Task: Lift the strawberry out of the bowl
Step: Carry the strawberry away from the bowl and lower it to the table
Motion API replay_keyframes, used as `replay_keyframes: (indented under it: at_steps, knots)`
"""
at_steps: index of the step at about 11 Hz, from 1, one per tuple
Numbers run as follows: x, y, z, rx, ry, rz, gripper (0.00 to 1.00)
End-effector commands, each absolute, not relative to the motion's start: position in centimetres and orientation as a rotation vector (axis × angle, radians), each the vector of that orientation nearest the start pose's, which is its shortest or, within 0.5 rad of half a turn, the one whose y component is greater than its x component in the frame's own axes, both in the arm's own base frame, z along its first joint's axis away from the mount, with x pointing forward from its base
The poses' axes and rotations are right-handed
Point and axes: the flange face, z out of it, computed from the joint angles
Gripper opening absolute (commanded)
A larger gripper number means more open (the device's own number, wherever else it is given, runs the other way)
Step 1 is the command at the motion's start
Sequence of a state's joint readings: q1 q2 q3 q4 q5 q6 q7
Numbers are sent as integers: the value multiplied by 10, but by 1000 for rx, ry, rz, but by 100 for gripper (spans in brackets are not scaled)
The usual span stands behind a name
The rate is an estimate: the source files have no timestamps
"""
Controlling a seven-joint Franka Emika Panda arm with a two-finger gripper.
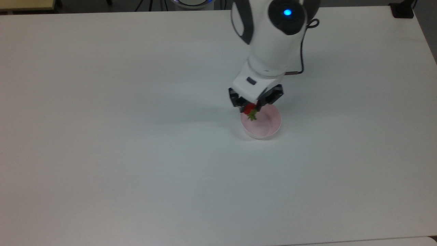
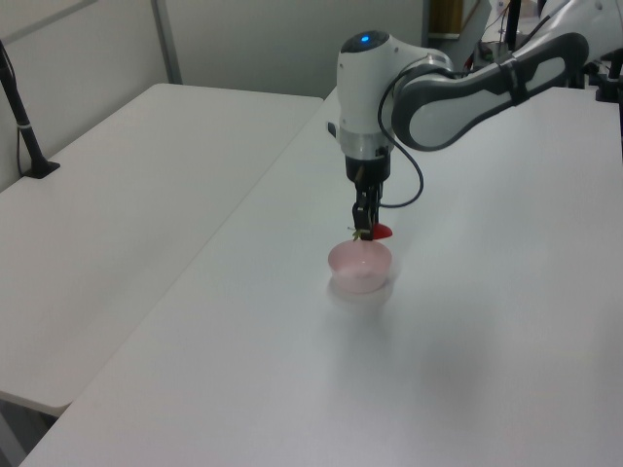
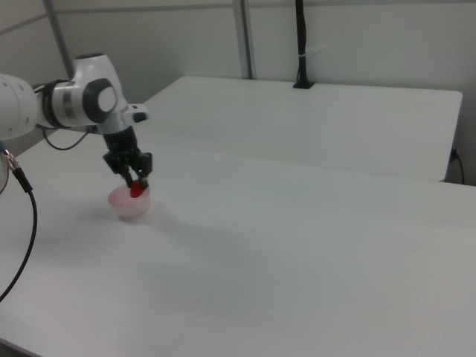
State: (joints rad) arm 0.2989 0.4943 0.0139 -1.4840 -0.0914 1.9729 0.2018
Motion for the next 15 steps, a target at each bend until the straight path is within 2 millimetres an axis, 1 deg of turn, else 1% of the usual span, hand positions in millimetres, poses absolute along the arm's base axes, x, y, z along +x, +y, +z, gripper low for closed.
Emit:
replay_keyframes:
  at_steps: [1, 3, 4, 5, 6, 7, 8, 9, 10, 11, 12, 13, 14, 15]
  knots:
    - [680, 126, 382, -3229, -241, 26, 19]
    - [688, 70, 371, -3234, -198, 56, 20]
    - [692, 53, 359, -3238, -200, 69, 21]
    - [693, 33, 357, -3264, -217, 78, 21]
    - [694, 16, 346, -3277, -208, 104, 21]
    - [695, 9, 342, -3278, -202, 98, 21]
    - [695, -2, 336, -3283, -184, 105, 25]
    - [696, -4, 329, -3293, -190, 118, 25]
    - [696, -5, 322, -3294, -191, 134, 31]
    - [695, -11, 321, -3296, -180, 137, 38]
    - [695, -11, 327, -3297, -178, 127, 58]
    - [695, -10, 342, -3299, -174, 102, 81]
    - [693, -7, 367, -3303, -169, 48, 100]
    - [690, -5, 392, -3304, -166, 4, 100]
